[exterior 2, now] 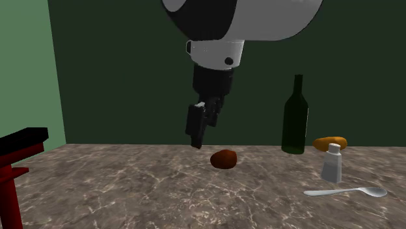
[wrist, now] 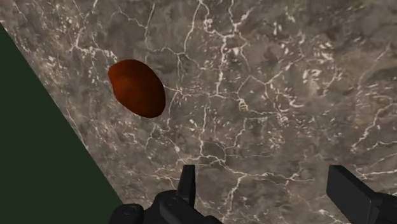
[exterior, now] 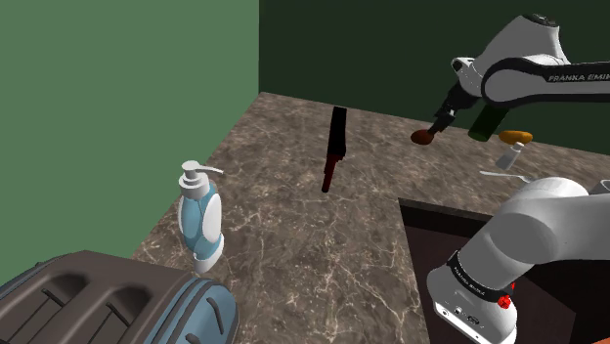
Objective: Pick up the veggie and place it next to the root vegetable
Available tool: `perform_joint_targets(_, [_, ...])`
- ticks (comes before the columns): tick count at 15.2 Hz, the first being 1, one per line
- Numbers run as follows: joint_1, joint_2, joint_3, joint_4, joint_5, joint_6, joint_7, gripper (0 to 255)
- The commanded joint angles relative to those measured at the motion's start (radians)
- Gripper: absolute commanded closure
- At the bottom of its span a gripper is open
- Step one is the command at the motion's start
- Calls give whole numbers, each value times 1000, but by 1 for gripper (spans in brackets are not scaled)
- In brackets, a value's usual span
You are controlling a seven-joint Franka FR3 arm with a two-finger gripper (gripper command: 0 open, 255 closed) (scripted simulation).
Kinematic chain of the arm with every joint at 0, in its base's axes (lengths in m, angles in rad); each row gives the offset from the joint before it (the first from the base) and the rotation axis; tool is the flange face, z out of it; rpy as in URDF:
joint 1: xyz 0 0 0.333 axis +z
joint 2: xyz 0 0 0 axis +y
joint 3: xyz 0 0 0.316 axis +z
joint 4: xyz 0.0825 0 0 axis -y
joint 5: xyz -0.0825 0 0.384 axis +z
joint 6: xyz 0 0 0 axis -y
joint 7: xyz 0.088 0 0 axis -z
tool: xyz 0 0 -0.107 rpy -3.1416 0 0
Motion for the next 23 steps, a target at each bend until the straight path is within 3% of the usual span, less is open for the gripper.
perform_joint_targets(1, [-2,51,-74,-2,-44,84,-69,0])
perform_joint_targets(5, [34,185,-230,24,-100,253,-202,0])
perform_joint_targets(9, [142,336,-422,82,-96,418,-356,0])
perform_joint_targets(12, [306,440,-623,142,-37,528,-502,0])
perform_joint_targets(14, [477,492,-806,190,24,589,-612,0])
perform_joint_targets(19, [701,542,-1024,216,77,658,-658,0])
perform_joint_targets(21, [812,556,-1132,226,93,685,-668,0])
perform_joint_targets(22, [906,562,-1223,235,102,706,-672,0])
perform_joint_targets(23, [906,561,-1223,235,97,705,-669,0])
